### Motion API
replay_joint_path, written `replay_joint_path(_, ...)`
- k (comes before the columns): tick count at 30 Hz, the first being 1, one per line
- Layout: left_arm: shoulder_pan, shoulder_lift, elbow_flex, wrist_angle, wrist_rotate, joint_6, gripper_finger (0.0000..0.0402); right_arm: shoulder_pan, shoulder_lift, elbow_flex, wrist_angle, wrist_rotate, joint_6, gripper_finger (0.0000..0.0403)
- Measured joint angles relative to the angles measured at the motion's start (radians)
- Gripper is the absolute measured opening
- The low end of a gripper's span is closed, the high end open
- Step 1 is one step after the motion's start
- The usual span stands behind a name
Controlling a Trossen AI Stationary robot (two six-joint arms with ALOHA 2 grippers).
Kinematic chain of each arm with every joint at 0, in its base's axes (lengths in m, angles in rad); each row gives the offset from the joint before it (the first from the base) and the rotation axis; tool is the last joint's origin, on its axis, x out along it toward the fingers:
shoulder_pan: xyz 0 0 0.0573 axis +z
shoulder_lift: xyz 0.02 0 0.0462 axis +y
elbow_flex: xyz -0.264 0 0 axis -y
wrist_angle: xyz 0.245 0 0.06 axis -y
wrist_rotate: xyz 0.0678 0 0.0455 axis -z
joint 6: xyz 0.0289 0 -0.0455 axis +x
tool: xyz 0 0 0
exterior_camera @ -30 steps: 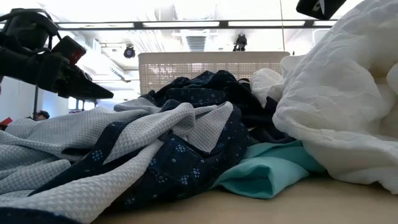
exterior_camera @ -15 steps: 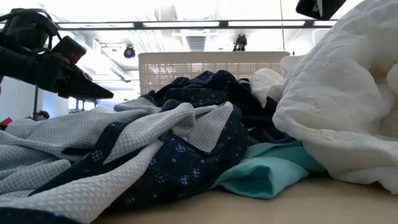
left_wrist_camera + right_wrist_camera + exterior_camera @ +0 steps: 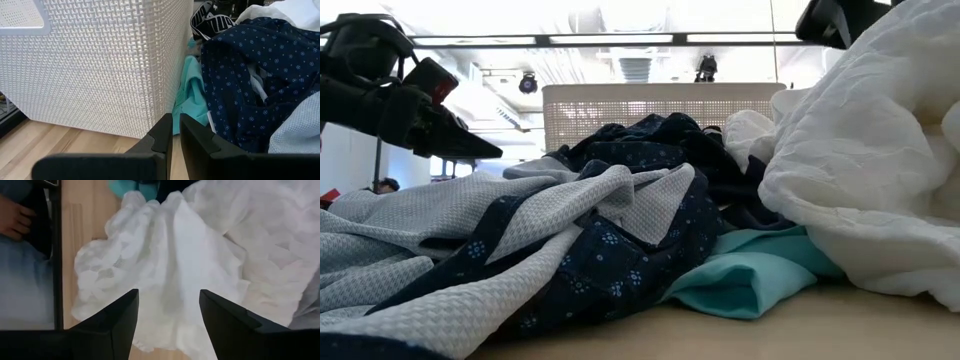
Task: Sort clothes
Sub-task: Put the white socks into the white bin
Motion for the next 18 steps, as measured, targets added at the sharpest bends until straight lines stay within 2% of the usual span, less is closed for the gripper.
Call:
replay_joint_path(11, 0.000, 0.000, 0.000, 0.000, 0.000, 0.000, 0.0021, 0.000, 0.062, 0.000, -0.013, 0.001, -0.004, 0.0190)
replay_joint_path(15, 0.000, 0.000, 0.000, 0.000, 0.000, 0.000, 0.0021, 0.000, 0.061, 0.000, -0.030, 0.001, -0.005, 0.0167)
replay_joint_path(18, 0.000, 0.000, 0.000, 0.000, 0.000, 0.000, 0.0021, 0.000, 0.057, 0.000, -0.043, 0.001, -0.015, 0.0134)
